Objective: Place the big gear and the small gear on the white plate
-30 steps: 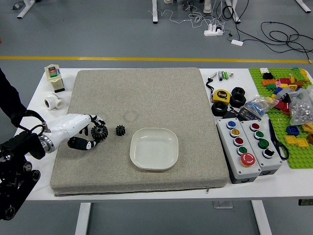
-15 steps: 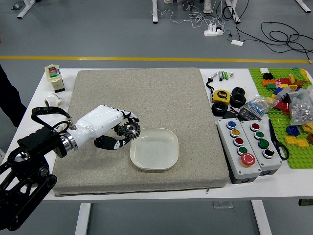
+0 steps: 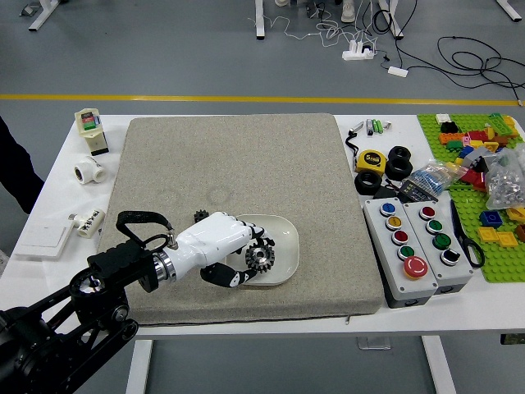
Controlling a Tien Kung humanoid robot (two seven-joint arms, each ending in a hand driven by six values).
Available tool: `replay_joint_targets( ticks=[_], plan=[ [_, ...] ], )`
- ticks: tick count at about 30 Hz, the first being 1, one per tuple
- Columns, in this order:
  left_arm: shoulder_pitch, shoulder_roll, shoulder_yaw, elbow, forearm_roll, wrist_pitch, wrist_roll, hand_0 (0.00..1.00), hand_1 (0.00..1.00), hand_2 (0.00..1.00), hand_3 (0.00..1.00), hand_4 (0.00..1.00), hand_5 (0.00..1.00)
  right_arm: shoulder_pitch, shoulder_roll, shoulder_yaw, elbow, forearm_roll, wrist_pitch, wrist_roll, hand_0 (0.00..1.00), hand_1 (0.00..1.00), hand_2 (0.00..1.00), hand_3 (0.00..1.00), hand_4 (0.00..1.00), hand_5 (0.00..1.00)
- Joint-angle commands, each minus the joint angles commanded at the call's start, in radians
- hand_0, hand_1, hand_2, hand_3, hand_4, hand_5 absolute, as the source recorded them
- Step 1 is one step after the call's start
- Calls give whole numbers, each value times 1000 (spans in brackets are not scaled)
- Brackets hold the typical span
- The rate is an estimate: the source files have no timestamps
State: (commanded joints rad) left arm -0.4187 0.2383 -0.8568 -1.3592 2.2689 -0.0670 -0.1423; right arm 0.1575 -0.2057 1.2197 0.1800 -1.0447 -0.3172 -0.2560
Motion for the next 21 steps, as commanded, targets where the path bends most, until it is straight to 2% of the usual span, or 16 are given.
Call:
replay_joint_targets(
  ticks=[5,6,11,12,15,17,18,21],
  plan=[
    [-1,-2,-6,9,0,12,-9,386,560,713,734,967,292,-2,0,0,0,-4,1,0,602,608,696,555,752,659],
    [0,-2,-8,10,0,11,-11,472,655,870,847,998,356,-3,-1,1,0,-4,1,0,604,608,696,554,753,659],
    [8,-1,-26,6,0,10,-21,472,655,870,847,998,356,-6,0,3,0,-6,1,0,604,608,696,554,753,659],
    [9,-1,-30,4,0,11,-22,506,686,906,855,998,379,-6,0,3,0,-7,1,0,602,608,697,555,753,660],
    [12,-1,-64,-9,0,17,-21,506,686,906,855,998,379,-7,0,5,0,-9,1,0,602,608,697,555,753,660],
    [9,0,-91,-15,0,17,-21,506,686,906,855,998,379,-8,0,6,0,-11,1,0,602,608,697,555,753,660],
    [3,2,-107,-12,0,21,-22,500,686,885,852,998,334,-8,0,5,0,-10,1,0,602,608,697,556,753,659],
    [-16,6,-127,5,0,33,-22,500,686,885,852,998,334,-7,-1,5,0,-9,1,0,602,608,697,556,753,659]
  ],
)
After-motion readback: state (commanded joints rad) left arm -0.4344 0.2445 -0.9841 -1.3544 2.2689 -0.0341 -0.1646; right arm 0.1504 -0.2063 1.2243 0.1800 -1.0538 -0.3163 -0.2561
